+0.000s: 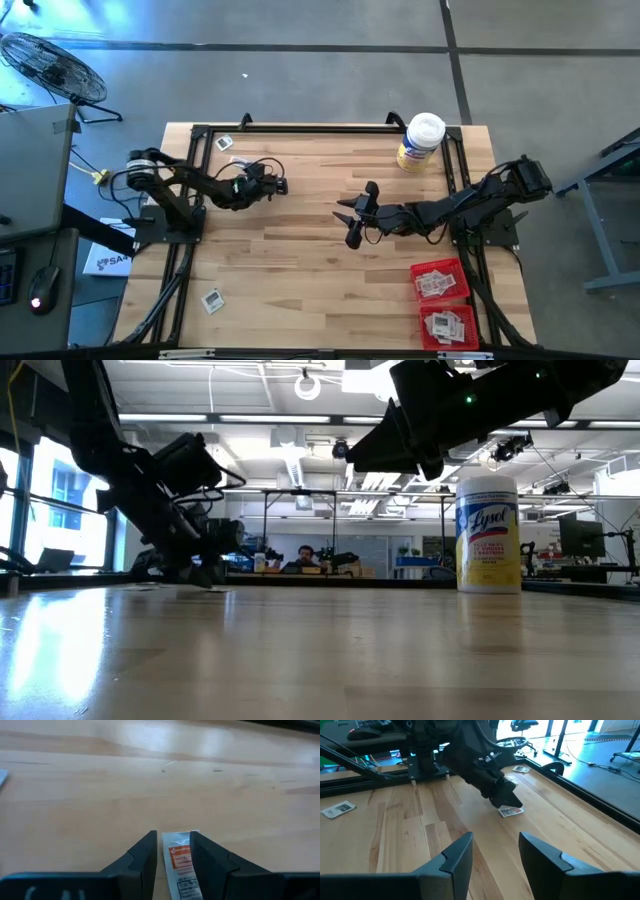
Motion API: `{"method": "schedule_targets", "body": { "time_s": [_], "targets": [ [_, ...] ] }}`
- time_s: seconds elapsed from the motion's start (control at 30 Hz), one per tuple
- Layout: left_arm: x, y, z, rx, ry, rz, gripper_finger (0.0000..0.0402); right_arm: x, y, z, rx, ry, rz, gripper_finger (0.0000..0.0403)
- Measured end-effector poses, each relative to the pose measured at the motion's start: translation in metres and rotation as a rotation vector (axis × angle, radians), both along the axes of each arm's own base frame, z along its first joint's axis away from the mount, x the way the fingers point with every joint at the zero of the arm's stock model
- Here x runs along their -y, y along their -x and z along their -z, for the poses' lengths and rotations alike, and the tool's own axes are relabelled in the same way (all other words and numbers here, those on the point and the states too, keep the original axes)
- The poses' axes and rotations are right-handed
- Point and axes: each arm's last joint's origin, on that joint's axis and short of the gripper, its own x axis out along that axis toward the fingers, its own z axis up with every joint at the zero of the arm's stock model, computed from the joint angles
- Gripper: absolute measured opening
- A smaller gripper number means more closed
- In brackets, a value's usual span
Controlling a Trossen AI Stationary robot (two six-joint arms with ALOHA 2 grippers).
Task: Pick & Place First Aid Supplies
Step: Put the white ointment pack into the top red bin
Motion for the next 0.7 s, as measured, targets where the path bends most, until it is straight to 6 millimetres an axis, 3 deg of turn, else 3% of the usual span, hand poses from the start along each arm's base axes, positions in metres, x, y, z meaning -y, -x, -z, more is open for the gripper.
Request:
{"method": "schedule_targets", "body": {
  "time_s": [0.47, 0.7],
  "targets": [
    [-0.008, -0.029, 0.009, -0.202, -0.024, 0.02, 0.0114, 0.0, 0.0, 0.0, 0.002, -0.001, -0.002, 0.015],
    [-0.009, -0.032, 0.013, -0.271, -0.008, 0.004, 0.0104, 0.0, 0.0, 0.0, 0.003, -0.001, -0.002, 0.0149]
  ]
}}
